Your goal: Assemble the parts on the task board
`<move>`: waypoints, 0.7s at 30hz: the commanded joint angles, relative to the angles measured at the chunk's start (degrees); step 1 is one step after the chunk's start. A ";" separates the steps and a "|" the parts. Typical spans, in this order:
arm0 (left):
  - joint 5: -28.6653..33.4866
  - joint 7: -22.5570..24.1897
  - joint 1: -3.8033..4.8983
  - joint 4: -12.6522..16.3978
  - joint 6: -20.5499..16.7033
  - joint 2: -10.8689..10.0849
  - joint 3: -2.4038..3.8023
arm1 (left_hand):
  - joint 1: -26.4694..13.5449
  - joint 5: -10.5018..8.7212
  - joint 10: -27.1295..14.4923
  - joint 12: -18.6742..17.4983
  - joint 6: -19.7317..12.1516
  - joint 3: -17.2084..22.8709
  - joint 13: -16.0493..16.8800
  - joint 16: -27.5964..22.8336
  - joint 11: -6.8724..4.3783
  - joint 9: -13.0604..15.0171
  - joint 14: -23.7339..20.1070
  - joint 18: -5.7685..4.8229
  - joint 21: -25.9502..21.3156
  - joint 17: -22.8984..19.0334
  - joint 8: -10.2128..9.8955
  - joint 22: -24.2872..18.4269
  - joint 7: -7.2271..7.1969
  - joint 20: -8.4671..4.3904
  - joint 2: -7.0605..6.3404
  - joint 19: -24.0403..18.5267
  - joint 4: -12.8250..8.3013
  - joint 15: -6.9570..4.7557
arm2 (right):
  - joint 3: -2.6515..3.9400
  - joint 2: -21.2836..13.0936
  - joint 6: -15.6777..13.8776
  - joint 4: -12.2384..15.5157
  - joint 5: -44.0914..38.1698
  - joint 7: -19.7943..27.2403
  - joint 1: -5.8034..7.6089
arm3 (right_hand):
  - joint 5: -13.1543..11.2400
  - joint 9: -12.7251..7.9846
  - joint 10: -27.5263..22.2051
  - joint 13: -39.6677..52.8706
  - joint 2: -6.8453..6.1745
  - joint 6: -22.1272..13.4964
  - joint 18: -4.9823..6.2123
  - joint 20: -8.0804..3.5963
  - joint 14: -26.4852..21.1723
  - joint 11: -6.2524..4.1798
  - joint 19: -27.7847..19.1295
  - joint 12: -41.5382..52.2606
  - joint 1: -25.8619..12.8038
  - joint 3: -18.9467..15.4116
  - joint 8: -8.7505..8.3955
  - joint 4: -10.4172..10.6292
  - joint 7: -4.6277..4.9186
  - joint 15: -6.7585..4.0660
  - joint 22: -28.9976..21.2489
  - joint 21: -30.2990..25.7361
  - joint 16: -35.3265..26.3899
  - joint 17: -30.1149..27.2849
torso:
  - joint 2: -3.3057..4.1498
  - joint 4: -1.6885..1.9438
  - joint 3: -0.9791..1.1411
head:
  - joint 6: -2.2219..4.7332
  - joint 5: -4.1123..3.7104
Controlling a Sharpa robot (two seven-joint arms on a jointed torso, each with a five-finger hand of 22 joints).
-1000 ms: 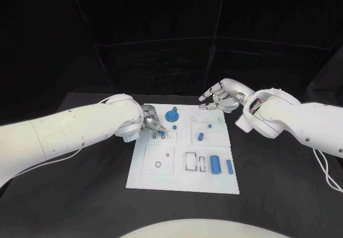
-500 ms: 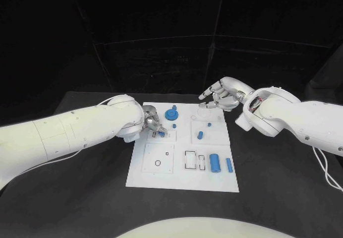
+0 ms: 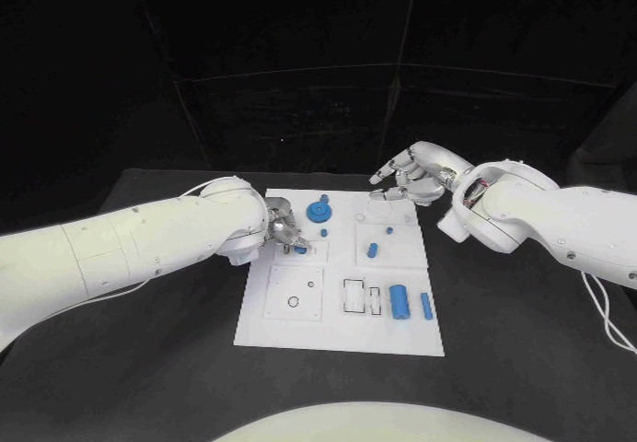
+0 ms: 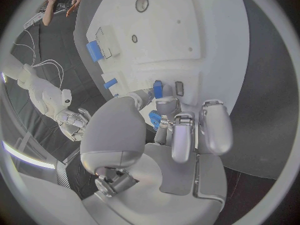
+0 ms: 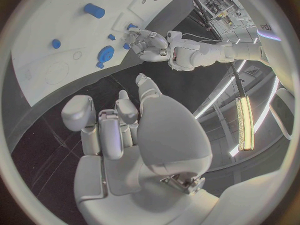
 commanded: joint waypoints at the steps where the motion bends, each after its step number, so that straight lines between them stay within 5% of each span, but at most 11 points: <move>1: -0.81 -0.78 -0.11 -0.01 1.60 -0.05 -0.14 | 0.17 0.15 0.55 0.39 -0.02 10.71 0.05 0.36 0.02 -0.05 6.06 -0.65 0.19 15.09 0.21 0.09 -0.31 0.10 -0.04 0.50 -10.49 0.16 | 0.03 0.08 0.43 0.03 0.12 0.25 0.11 | 0.32 0.02 0.37 -0.03 0.37 0.24 0.72 -0.39 3.18 -0.15 -0.03 0.13 0.01 -0.24 0.34 0.02 -0.04 -0.23 -0.07 -0.22 -0.28 2.83 | 0.02 -0.02 0.01 | 0.02 0.03; 15: -0.80 -0.66 -0.12 -0.20 1.67 0.08 -0.15 | -0.74 0.81 0.94 0.77 0.22 11.07 0.49 0.36 -0.03 0.10 6.06 -0.69 0.29 15.09 0.43 0.32 -0.40 0.09 -0.25 0.58 -10.49 0.16 | 0.03 0.14 0.52 0.00 0.12 0.19 0.11 | 0.32 0.02 0.37 -0.03 0.37 0.24 0.72 -0.39 3.18 -0.15 -0.03 0.13 0.01 -0.24 0.34 0.02 -0.04 -0.23 -0.07 -0.22 -0.28 2.83 | 0.00 -0.02 0.04 | 0.00 -0.07; 21: -0.62 -0.50 -0.11 -0.66 1.55 0.47 -0.15 | -6.73 0.63 1.49 1.46 1.35 7.64 1.13 0.36 -0.54 0.26 6.06 -0.72 0.35 15.09 0.74 0.62 -1.26 -0.08 -0.64 0.68 -6.93 -0.16 | 0.03 0.17 0.50 -0.02 0.12 0.18 0.11 | 0.37 0.02 0.33 -0.09 0.40 0.24 0.74 -0.40 3.18 -0.14 -0.05 0.09 -0.05 -0.29 0.36 0.06 -0.04 -0.23 -0.15 -0.27 -0.32 2.79 | 0.04 -0.05 0.05 | -0.09 -0.08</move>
